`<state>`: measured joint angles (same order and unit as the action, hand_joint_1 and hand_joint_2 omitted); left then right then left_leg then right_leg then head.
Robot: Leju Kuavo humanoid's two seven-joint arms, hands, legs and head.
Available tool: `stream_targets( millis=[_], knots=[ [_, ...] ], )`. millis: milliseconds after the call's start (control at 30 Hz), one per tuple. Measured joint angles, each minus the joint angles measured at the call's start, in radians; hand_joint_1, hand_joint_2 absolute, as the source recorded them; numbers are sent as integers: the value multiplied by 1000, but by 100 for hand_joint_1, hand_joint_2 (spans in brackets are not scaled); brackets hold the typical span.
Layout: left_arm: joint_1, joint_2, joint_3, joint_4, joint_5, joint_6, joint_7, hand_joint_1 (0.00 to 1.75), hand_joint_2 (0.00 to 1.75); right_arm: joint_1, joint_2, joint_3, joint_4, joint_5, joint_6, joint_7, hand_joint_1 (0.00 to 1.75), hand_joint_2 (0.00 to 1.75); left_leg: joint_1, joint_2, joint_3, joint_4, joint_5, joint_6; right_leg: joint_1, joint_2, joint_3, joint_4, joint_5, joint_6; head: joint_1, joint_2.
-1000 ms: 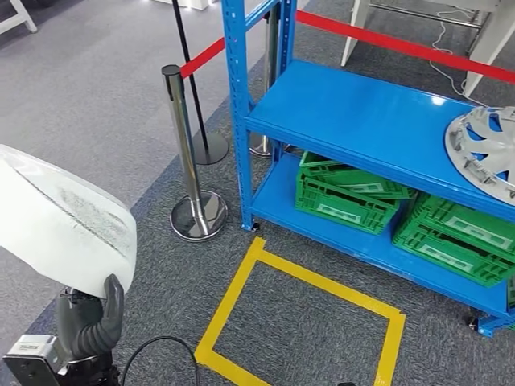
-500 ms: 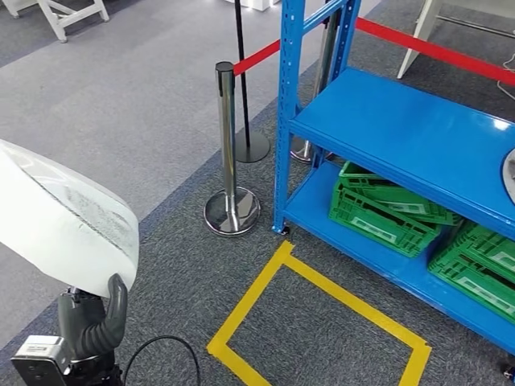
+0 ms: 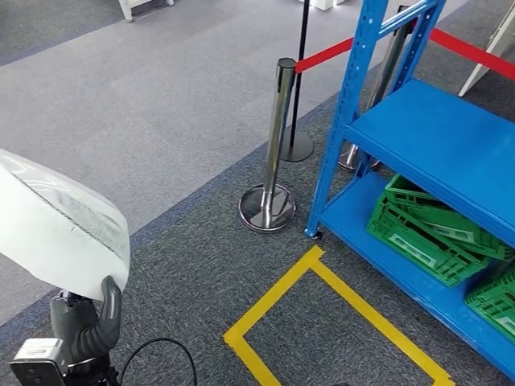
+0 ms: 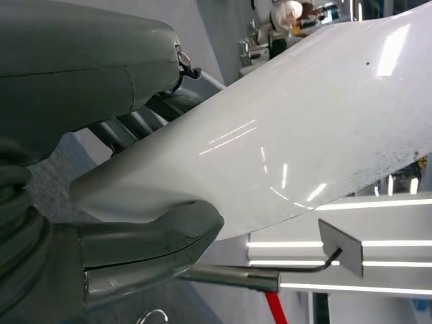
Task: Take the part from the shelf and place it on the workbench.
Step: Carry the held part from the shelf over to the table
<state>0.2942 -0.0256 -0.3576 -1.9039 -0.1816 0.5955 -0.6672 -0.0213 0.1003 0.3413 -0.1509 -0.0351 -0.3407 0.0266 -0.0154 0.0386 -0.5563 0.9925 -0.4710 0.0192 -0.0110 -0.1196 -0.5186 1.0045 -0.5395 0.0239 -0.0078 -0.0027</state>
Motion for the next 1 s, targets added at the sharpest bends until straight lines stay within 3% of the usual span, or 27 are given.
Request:
stream_targets(
  millis=[33, 100, 167, 200, 233, 267, 333, 400, 467, 500, 567, 633, 700, 733, 767, 833, 900, 967, 1000],
  knots=[
    [-1, 0, 0, 0, -2, 1, 1, 175, 175, -1, 0, 2, 0, 0, 0, -1, 0, 0, 3, -10, 1, -6, 5, 6, -1, 24, -9, 20, -16, 4, 2, 0],
    [-4, 0, -2, 2, -9, 2, 7, 175, 175, -1, 0, 5, 0, -9, -3, -6, 0, 0, 7, -30, 2, -11, 11, 14, -3, 89, -57, 124, -72, 8, 8, 0],
    [-9, 0, -4, 6, -24, -1, 22, 175, 175, 5, 0, 3, 0, -36, -10, -19, 0, 0, 6, -55, 0, -9, 12, 16, -2, 115, -123, 252, -116, 11, 10, 0],
    [-12, 1, -5, 10, -35, -4, 30, 175, 175, 9, 1, 0, 0, -52, -13, -27, 0, 0, 6, -70, -1, -8, 12, 16, -3, 118, -140, 279, -113, 12, 10, 0],
    [-15, 2, -6, 13, -47, -5, 37, 175, 175, 13, 3, -5, 0, -67, -18, -36, 0, 0, 6, -85, -1, -6, 12, 16, -3, 119, -139, 265, -90, 12, 10, 0],
    [-17, 2, -7, 16, -58, -5, 42, 175, 175, 16, 5, -10, 0, -79, -26, -45, 0, 0, 7, -100, -1, -3, 11, 14, -5, 126, -119, 213, -52, 12, 11, 0],
    [-18, 3, -6, 18, -74, -2, 49, 175, 175, 19, 12, -21, 0, -95, -49, -70, 0, 0, 7, -126, -5, 9, 6, 6, -12, 173, -63, 80, 9, 12, 10, 0],
    [-12, 4, -6, 17, -84, 3, 55, 175, 175, 22, 18, -31, 0, -104, -66, -95, 0, 0, 7, -147, -13, 19, 3, -5, -14, 207, -32, 19, 21, 5, 10, 0],
    [1, 4, -6, 16, -89, 6, 60, 175, 175, 23, 22, -39, 0, -111, -76, -110, 0, 0, 10, -169, -21, 20, 5, -15, -12, 188, -25, 16, 21, -7, 10, 0],
    [8, 4, -6, 16, -90, 6, 62, 175, 175, 23, 24, -43, 0, -114, -79, -116, 0, 0, 11, -169, -24, 24, 3, -19, -12, 175, -23, 15, 23, -13, 10, 0],
    [16, 4, -6, 15, -95, 8, 66, 175, 175, 23, 27, -51, 0, -118, -86, -126, 0, 0, 10, -128, -48, 78, -31, -30, -14, 146, -21, 11, 24, -24, 2, 0],
    [19, 4, -6, 14, -100, 12, 67, 175, 175, 24, 27, -56, 0, -117, -88, -133, 0, 0, 13, -72, -107, 206, -97, -41, -11, 114, -19, 11, 20, -30, -6, 0],
    [25, 5, -5, 14, -102, 17, 68, 175, 175, 25, 27, -59, 0, -112, -87, -137, 0, 0, 18, -54, -152, 305, -130, -47, -9, 82, -17, 11, 17, -32, -6, 0],
    [30, 6, -5, 13, -103, 20, 68, 175, 175, 24, 28, -60, 0, -109, -86, -139, 0, 0, 20, -51, -150, 302, -117, -48, -9, 67, -16, 11, 15, -31, -6, 0],
    [34, 6, -5, 12, -104, 21, 68, 175, 175, 23, 29, -61, 0, -107, -86, -141, 0, 0, 21, -45, -127, 259, -88, -46, -9, 54, -12, 11, 12, -30, -6, 0],
    [39, 7, -4, 6, -106, 24, 68, 175, 175, 21, 32, -61, 0, -101, -83, -144, 0, 0, 15, -5, -56, 119, -24, -37, -7, 30, -4, 11, 5, -25, -7, 0],
    [43, 8, 0, -2, -107, 30, 70, 175, 175, 20, 34, -61, 0, -94, -80, -145, 0, 0, 4, 31, -16, 35, -3, -26, -3, 9, 2, 11, -1, -16, -6, 0],
    [53, 9, 9, -7, -103, 35, 73, 175, 175, 18, 37, -61, 0, -87, -75, -140, 0, 0, -1, 21, -17, 24, -5, -17, -1, -12, 7, 7, -4, -5, -7, 0],
    [60, 10, 14, -9, -101, 37, 74, 175, 175, 16, 38, -60, 0, -83, -72, -136, 0, 0, 0, 10, -16, 18, -3, -12, -2, -8, 9, 6, -8, 0, -6, 0]
  ],
)
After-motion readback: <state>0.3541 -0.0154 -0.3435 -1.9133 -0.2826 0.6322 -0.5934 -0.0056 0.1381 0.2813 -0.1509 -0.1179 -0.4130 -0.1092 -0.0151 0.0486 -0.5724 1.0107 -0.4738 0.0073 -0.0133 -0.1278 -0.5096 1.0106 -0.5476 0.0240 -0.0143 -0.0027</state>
